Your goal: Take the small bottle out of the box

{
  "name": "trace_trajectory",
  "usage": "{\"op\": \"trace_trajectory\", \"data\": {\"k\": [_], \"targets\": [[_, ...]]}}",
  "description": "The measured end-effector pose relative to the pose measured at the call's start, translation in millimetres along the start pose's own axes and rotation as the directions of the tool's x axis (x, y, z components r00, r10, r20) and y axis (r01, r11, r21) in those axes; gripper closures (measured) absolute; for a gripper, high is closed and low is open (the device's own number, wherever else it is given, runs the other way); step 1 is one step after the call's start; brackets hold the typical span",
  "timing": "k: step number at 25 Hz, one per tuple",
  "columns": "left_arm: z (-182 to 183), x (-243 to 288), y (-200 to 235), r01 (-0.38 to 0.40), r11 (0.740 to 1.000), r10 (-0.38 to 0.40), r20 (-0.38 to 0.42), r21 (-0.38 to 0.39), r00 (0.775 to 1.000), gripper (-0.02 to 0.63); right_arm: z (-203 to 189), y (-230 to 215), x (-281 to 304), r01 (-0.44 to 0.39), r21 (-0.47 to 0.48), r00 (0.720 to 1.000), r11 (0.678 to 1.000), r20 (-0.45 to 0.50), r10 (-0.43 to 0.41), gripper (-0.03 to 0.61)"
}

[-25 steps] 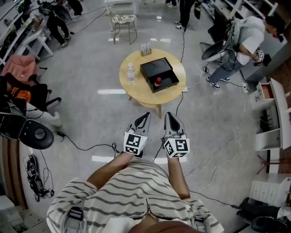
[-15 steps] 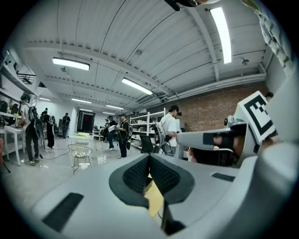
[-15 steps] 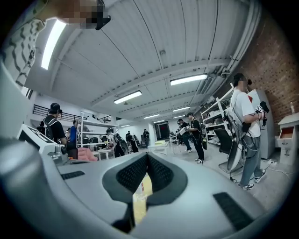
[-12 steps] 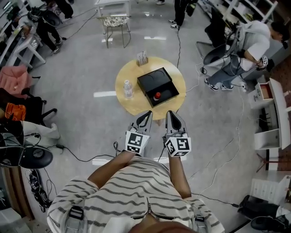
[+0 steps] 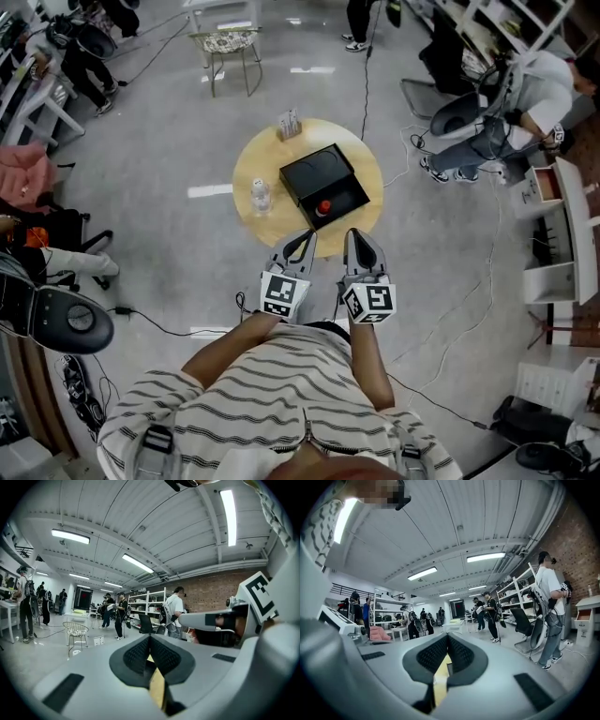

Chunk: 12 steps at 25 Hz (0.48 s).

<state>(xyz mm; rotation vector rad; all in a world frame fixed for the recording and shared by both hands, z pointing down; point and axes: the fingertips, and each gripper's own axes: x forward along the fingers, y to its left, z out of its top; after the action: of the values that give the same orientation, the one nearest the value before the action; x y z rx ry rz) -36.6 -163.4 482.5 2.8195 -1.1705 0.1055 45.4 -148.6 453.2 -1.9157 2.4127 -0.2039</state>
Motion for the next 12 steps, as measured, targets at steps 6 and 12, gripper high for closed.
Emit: {"op": "trace_trajectory", "data": {"k": [6,12], "targets": [[-6,10,-2,-0.018,1.000,0.018,-0.010,0.001,1.000,0.592,-3,-13,5,-0.017,0.003,1.000,1.000,-0.011,0.017,0.560],[-3,20,-10,-0.065,0.998,0.065,-0.010,0.010,0.998,0.592,1,-36,5,-0.037,0.011,0.999,0.999,-0.007,0.037,0.560]]}}
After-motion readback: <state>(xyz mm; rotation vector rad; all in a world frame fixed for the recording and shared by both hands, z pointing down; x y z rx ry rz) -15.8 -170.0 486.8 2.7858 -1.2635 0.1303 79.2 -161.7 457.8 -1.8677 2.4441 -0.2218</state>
